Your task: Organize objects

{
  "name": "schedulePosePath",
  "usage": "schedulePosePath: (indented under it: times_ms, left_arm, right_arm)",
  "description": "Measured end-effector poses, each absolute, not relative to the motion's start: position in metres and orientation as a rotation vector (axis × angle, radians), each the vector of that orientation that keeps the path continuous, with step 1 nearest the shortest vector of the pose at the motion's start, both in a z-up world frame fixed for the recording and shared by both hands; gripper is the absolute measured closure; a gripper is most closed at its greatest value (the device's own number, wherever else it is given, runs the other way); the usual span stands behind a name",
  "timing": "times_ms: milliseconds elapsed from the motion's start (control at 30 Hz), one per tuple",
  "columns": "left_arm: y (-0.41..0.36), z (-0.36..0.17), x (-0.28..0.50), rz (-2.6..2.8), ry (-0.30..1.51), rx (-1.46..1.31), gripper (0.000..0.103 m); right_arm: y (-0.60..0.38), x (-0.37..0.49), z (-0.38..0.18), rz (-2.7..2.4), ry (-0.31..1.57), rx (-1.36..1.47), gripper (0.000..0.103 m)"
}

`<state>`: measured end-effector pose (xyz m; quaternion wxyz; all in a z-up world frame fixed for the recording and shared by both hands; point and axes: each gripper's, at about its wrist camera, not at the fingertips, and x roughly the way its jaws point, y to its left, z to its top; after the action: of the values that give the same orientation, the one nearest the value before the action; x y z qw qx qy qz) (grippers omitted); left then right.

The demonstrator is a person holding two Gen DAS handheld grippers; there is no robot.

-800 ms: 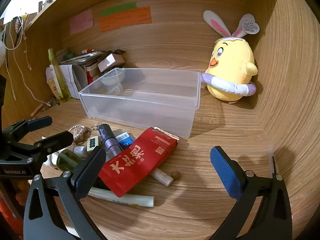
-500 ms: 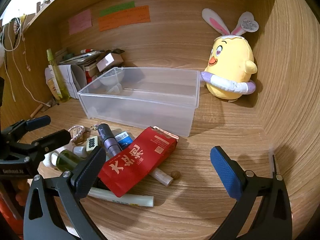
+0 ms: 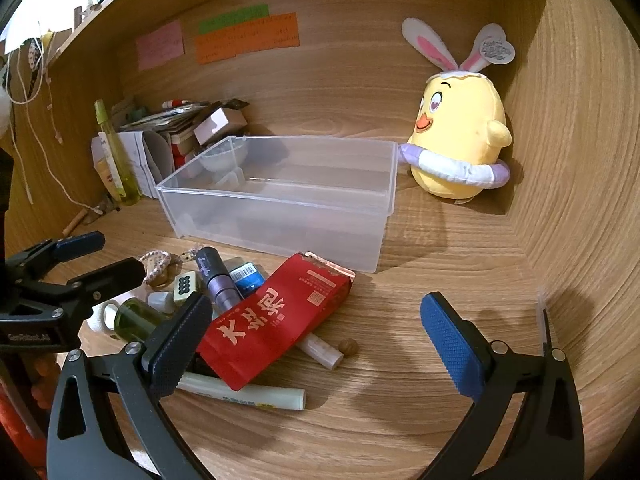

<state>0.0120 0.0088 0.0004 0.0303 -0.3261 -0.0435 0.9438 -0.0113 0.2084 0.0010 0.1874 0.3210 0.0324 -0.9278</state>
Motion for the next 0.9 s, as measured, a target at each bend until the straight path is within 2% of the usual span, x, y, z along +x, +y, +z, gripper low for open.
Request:
schedulePosePath:
  times_ms: [400, 767, 900]
  left_arm:
    - [0.007, 0.0, 0.012, 2.894, -0.155, -1.008, 0.0]
    - [-0.025, 0.0, 0.027, 2.953, -0.14, -0.998, 0.0]
    - [-0.042, -0.005, 0.031, 2.986, -0.119, -1.045, 0.015]
  right_arm:
    - [0.208, -0.01, 0.002, -2.611, 0.099, 0.914, 0.0]
    - [0.207, -0.02, 0.002, -2.643, 0.134, 0.935, 0.0]
    - [0.209, -0.033, -0.002, -2.634, 0.092, 0.987, 0.0]
